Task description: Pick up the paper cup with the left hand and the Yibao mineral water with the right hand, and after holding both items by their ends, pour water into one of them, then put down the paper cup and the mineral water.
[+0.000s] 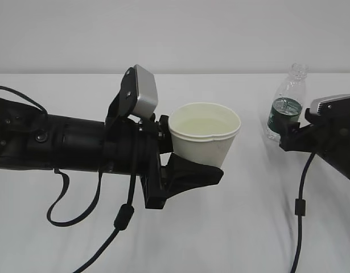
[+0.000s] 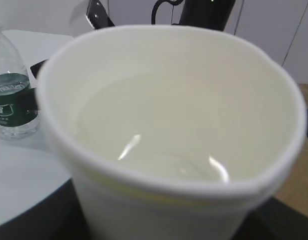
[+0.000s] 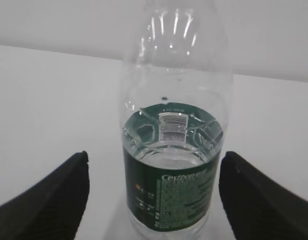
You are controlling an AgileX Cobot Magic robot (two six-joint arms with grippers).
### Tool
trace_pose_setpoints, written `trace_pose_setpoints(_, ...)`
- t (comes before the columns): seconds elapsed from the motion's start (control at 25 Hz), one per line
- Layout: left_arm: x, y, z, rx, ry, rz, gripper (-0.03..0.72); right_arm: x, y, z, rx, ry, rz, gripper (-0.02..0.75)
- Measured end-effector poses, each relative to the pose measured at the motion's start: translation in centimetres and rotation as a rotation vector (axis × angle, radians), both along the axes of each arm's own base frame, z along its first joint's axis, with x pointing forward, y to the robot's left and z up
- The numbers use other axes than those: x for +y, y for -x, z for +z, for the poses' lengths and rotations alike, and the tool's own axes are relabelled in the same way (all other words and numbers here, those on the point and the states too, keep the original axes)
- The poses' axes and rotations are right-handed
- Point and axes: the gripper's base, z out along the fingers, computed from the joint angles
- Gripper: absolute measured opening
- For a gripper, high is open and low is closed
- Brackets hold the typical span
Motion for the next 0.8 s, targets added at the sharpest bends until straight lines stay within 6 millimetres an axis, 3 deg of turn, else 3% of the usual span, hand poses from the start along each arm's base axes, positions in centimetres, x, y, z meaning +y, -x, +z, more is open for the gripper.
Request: trace_pose_setpoints(0.8, -0.1, 0.1, 0.1, 0.001, 0.016, -0.012, 0.457, 0.0, 4.0, 4.0, -0.045, 0.005, -0.009, 0.601)
